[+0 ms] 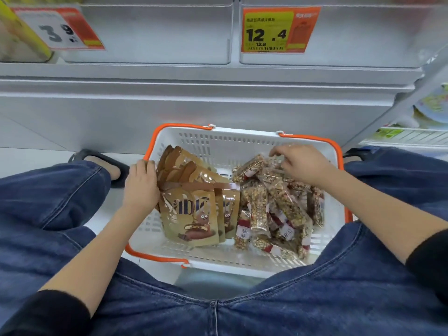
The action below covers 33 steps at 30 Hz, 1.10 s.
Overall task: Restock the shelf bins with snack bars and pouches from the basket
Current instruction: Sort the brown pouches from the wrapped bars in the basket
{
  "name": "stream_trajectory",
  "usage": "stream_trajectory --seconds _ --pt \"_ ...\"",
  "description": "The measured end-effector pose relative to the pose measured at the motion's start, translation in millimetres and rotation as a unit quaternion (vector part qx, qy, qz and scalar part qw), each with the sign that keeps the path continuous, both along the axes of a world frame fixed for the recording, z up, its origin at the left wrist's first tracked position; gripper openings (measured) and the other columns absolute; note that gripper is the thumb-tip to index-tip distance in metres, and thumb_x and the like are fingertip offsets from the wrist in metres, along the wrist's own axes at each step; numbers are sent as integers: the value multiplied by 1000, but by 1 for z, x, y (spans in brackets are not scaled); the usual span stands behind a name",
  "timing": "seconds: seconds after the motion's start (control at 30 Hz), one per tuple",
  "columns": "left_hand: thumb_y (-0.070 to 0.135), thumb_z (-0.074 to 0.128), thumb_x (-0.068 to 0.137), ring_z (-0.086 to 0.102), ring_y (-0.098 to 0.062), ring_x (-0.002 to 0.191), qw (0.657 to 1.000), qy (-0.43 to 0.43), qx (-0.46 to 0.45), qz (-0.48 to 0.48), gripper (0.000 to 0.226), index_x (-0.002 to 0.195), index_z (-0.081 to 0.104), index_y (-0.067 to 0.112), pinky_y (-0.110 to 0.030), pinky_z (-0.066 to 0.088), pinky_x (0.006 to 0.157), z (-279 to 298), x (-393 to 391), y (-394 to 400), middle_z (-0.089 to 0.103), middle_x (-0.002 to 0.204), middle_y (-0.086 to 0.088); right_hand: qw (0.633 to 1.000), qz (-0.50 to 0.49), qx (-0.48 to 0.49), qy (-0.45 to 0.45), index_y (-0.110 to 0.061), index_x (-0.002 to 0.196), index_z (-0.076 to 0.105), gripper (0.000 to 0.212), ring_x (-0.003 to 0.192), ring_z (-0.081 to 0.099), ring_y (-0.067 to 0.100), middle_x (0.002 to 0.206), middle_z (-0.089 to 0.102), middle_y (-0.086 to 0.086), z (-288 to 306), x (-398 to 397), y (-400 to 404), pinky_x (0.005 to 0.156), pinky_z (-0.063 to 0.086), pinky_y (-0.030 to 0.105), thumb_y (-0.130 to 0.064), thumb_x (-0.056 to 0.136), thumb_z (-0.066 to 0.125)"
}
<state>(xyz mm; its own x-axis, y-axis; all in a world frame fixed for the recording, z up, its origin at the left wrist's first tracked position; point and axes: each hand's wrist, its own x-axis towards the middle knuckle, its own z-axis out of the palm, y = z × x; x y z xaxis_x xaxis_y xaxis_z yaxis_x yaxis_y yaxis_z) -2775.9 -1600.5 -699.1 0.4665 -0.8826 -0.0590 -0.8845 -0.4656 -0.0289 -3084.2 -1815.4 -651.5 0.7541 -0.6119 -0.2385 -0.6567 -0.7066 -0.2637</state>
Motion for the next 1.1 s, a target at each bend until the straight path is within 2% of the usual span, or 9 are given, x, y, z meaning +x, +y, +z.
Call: stream_trajectory --seconds 0.17,0.27,0.37,0.53,0.73,0.87,0.97,1.03,1.1 --pt "-9 59 74 47 -43 102 997 -47 -11 -56 60 131 46 2 -50 44 77 -14 13 -5 51 119 -26 983 -86 56 152 -15 123 52 32 84 50 20 108 62 8 -11 -36 -12 72 45 33 -22 92 55" --pt "-11 58 74 39 -43 113 994 -58 -20 -95 64 135 42 -2 -58 38 91 -21 24 4 45 133 -26 953 -114 169 224 -17 146 25 70 94 57 25 127 55 14 -24 -39 -4 78 51 37 -15 87 64" --pt "-16 65 65 36 -44 116 996 -19 5 -82 73 134 41 -10 -57 37 96 -23 27 6 43 136 -28 935 -124 221 248 -22 152 4 97 116 54 31 144 44 14 -34 -38 -1 94 48 39 -18 83 72" --pt "-10 63 75 35 -46 118 999 1 32 -18 68 138 36 -8 -55 35 99 -24 56 30 38 142 -24 944 -120 246 186 -20 153 5 99 126 46 28 150 37 9 -35 -14 -2 91 40 29 -22 82 74" --pt "-2 44 92 25 -44 126 997 36 11 72 54 145 33 4 -53 32 104 -19 98 47 29 152 -11 953 -93 273 94 -26 153 6 108 138 32 29 157 23 6 -45 25 15 106 36 38 -28 75 81" --pt "16 47 95 38 -41 124 996 -17 -76 46 41 129 49 -6 -50 25 107 -11 91 36 49 135 -24 945 -125 281 111 -38 150 -6 121 146 -2 37 161 -3 8 -69 42 47 117 11 54 -52 66 81" --pt "25 41 95 34 -38 129 981 67 -175 43 44 130 50 -1 -46 20 111 2 41 11 48 136 -20 936 -194 277 102 -40 147 -17 131 140 -26 40 158 -22 6 -76 54 75 112 0 62 -54 63 82" --pt "34 39 96 28 -32 133 977 138 -161 -21 48 134 47 6 -46 21 112 7 -3 -8 46 139 -13 942 -217 236 101 -41 145 -25 137 138 -29 41 156 -28 8 -80 60 91 111 2 64 -50 62 84" --pt "46 35 93 24 -26 135 967 184 -97 -150 56 139 42 13 -47 24 113 5 -46 -24 42 143 -7 947 -243 192 91 -40 144 -26 138 140 -26 42 156 -28 11 -87 64 102 113 2 62 -48 62 85"
